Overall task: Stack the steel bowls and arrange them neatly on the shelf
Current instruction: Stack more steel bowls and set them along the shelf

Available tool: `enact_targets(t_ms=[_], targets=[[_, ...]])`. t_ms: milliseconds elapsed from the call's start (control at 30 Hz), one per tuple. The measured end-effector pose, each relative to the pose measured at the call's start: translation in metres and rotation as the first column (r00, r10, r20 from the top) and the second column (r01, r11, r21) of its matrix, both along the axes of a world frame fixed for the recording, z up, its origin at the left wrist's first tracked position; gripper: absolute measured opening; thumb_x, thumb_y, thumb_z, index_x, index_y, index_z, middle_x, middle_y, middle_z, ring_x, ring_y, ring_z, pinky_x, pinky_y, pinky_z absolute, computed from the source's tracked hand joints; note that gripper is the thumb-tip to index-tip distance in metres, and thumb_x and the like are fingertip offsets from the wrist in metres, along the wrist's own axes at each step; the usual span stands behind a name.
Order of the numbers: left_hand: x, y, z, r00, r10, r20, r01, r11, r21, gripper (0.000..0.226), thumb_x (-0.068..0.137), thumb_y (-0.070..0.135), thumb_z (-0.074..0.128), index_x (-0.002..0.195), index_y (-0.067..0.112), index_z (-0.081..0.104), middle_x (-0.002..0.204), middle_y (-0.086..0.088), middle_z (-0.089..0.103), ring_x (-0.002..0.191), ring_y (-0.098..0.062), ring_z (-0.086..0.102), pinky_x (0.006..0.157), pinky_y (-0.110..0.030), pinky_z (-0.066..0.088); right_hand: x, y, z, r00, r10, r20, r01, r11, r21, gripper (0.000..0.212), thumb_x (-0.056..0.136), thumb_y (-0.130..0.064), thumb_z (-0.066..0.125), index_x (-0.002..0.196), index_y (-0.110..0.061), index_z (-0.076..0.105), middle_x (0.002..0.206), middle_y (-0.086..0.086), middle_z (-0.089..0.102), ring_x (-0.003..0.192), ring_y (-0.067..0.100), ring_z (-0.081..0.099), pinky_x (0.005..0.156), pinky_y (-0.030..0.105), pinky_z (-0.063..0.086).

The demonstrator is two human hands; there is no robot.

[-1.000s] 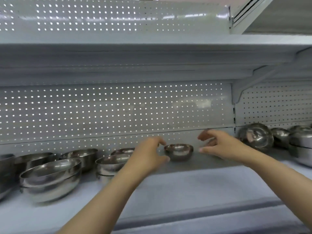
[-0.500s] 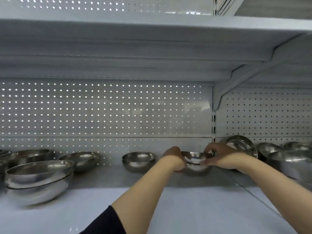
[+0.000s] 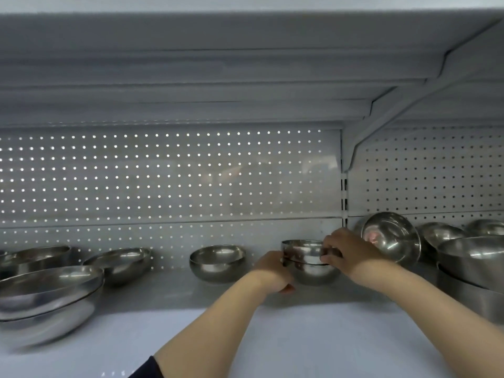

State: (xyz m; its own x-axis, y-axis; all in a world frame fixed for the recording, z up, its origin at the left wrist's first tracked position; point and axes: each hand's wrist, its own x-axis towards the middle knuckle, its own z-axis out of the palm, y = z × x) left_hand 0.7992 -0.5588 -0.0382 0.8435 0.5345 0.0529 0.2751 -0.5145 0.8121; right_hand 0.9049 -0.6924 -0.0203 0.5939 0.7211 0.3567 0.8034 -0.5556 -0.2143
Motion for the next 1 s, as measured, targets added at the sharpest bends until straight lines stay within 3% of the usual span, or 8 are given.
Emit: enact_targets(t_ms=[167,300,467,567,633,767,867,1000], targets=[[0.004,0.003,-0.002,1.000,-0.011,0.002,0.011,1.000,-0.008,0.041,0.087,-0.006,0.052,0.128,0.001,0.050,0.103,-0.005,0.051,0.105,-0.029,0.061,0.093,-0.039,0.054,-0.003,0.001,-0.002,0.996,-0.034,0.078,0.037,0.998,-0.041,0.023,0.096,-0.035,0.046,0.114,-0.023,0.055,0.146,-0.002,0.028,0.116,0.023,0.051,0.089,0.026,0.041],[0.005,0.001,-0.001,1.000,-0.013,0.014,0.013,1.000,-0.028,0.041,0.088,-0.005,0.052,0.128,0.003,0.050,0.102,-0.002,0.051,0.097,-0.026,0.061,0.090,-0.036,0.055,-0.002,0.000,-0.005,0.999,-0.018,0.051,0.018,1.000,0.002,0.023,0.094,-0.036,0.052,0.113,-0.025,0.056,0.133,-0.004,0.040,0.104,0.019,0.054,0.084,0.024,0.042],[0.003,0.000,-0.001,0.998,-0.031,0.046,0.034,0.997,-0.076,0.042,0.088,-0.007,0.050,0.127,0.010,0.048,0.075,0.008,0.043,0.099,-0.030,0.062,0.092,-0.038,0.053,0.003,-0.004,-0.009,0.989,0.002,-0.148,0.028,0.979,0.203,0.026,0.081,-0.042,0.067,0.100,-0.028,0.056,0.111,-0.005,0.048,0.093,0.012,0.053,0.072,0.023,0.042],[0.000,-0.002,0.000,0.998,-0.032,0.046,0.036,0.995,-0.090,0.035,0.089,-0.008,0.049,0.110,0.020,0.044,0.073,0.008,0.043,0.093,-0.029,0.062,0.093,-0.038,0.053,0.005,-0.004,-0.012,0.956,0.036,-0.293,0.043,0.965,0.259,0.024,0.080,-0.045,0.067,0.095,-0.028,0.059,0.100,-0.006,0.057,0.088,0.009,0.054,0.067,0.021,0.040],[0.000,-0.002,0.000,0.998,-0.034,0.051,0.038,0.995,-0.087,0.038,0.089,-0.007,0.048,0.118,0.017,0.047,0.074,0.008,0.044,0.095,-0.029,0.062,0.091,-0.036,0.054,0.005,-0.003,-0.015,0.925,0.054,-0.375,0.063,0.954,0.294,0.029,0.082,-0.048,0.064,0.100,-0.026,0.059,0.098,-0.008,0.058,0.088,0.010,0.054,0.067,0.022,0.040],[-0.001,-0.004,0.001,0.998,-0.035,0.053,0.041,0.993,-0.109,0.030,0.089,-0.009,0.047,0.105,0.016,0.046,0.081,0.002,0.051,0.088,-0.027,0.059,0.091,-0.037,0.054,0.004,-0.001,-0.018,0.919,0.052,-0.390,0.089,0.938,0.335,0.025,0.086,-0.043,0.062,0.098,-0.021,0.060,0.091,-0.008,0.058,0.075,0.006,0.052,0.060,0.021,0.038],[-0.002,-0.005,0.002,0.998,-0.034,0.057,0.040,0.994,-0.102,0.038,0.089,-0.009,0.046,0.120,0.013,0.051,0.098,-0.006,0.055,0.087,-0.027,0.060,0.090,-0.037,0.054,0.005,-0.001,-0.019,0.926,0.055,-0.373,0.073,0.944,0.322,0.023,0.087,-0.040,0.062,0.098,-0.020,0.060,0.089,-0.007,0.058,0.074,0.007,0.052,0.061,0.022,0.039],[-0.002,-0.004,0.002,0.997,-0.030,0.065,0.037,0.992,-0.120,0.040,0.091,-0.008,0.045,0.126,0.010,0.048,0.092,-0.004,0.055,0.086,-0.027,0.060,0.092,-0.037,0.054,0.006,0.000,-0.020,0.924,0.057,-0.379,0.076,0.942,0.326,0.021,0.087,-0.039,0.062,0.096,-0.020,0.059,0.088,-0.006,0.058,0.074,0.008,0.052,0.062,0.022,0.040]])
